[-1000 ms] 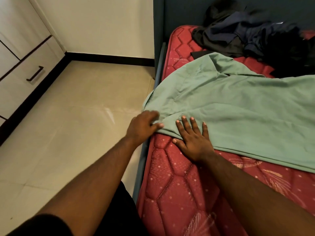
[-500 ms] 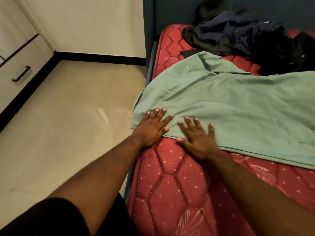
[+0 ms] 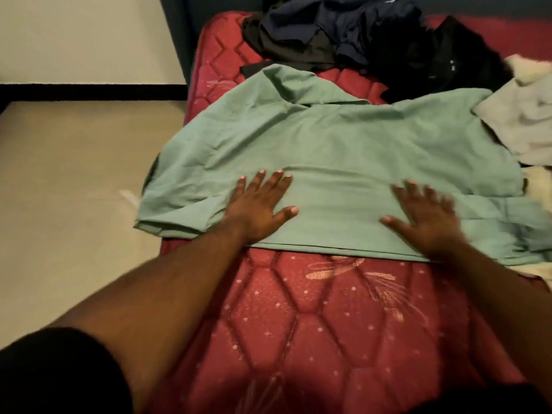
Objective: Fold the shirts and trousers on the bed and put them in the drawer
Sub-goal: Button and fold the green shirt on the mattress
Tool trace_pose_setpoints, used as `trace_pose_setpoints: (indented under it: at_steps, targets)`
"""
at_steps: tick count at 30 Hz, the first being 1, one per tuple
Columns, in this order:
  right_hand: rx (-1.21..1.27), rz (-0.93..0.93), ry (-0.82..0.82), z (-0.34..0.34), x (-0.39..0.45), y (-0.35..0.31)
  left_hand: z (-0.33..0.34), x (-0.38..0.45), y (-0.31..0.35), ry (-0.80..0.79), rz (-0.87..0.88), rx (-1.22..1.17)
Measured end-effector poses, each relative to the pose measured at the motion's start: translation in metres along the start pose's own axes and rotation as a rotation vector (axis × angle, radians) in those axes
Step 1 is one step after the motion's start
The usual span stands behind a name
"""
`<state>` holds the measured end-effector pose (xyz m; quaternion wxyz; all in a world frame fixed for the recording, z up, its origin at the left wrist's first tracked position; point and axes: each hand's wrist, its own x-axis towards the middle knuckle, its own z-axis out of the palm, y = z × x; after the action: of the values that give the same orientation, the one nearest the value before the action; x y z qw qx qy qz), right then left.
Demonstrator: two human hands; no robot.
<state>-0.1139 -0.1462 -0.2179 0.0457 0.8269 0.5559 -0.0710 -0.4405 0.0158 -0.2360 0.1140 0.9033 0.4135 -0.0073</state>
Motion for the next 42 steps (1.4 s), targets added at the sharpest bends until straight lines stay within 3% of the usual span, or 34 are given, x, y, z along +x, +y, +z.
trace_pose_setpoints:
  at_steps: [3, 6, 8, 10, 12, 13, 15, 17, 19, 23, 28, 32, 37, 42]
  targets:
    - [-0.010, 0.120, -0.079, -0.012, -0.020, 0.091, 0.001, -0.002, 0.001, 0.019, -0.029, 0.057]
    - [-0.044, 0.061, -0.025, -0.013, -0.022, 0.082, -0.007, -0.007, 0.012, 0.071, -0.037, 0.157]
    - [0.000, -0.038, 0.035, -0.005, -0.029, 0.062, -0.007, -0.016, 0.022, 0.166, 0.079, 0.208]
    - [0.039, -0.116, 0.025, 0.004, -0.035, 0.060, -0.011, -0.023, 0.026, -0.005, 0.195, 0.157]
    - [0.071, -0.029, -0.029, 0.006, -0.041, 0.077, -0.024, -0.024, 0.028, -0.286, 0.172, 0.115]
    - [0.072, 0.036, -0.051, 0.002, -0.044, 0.085, -0.034, -0.022, 0.029, -0.346, 0.164, 0.162]
    - [0.056, 0.091, -0.004, -0.008, -0.053, 0.090, -0.050, -0.025, 0.038, -0.281, 0.275, 0.315]
    - [-0.031, -0.006, 0.122, -0.017, -0.068, 0.077, -0.053, -0.039, 0.058, -0.112, 0.490, 0.467]
    - [-0.155, -0.060, 0.144, -0.021, -0.087, 0.059, -0.038, -0.058, 0.071, 0.009, 0.579, 0.527]
    - [-0.154, 0.080, -0.073, -0.021, -0.102, 0.060, -0.027, -0.073, 0.096, -0.022, 0.368, 0.563]
    - [0.043, 0.294, -0.033, -0.007, -0.092, 0.075, -0.020, -0.069, 0.120, -0.068, 0.159, 0.486]
    - [0.103, 0.306, 0.060, 0.001, -0.086, 0.116, -0.012, -0.053, 0.140, 0.121, 0.275, 0.485]
    - [0.031, 0.199, 0.199, 0.012, -0.080, 0.193, 0.009, -0.019, 0.169, 0.077, 0.295, 0.422]
    - [0.097, 0.255, 0.054, 0.003, -0.068, 0.256, 0.026, -0.013, 0.175, 0.051, 0.301, 0.341]
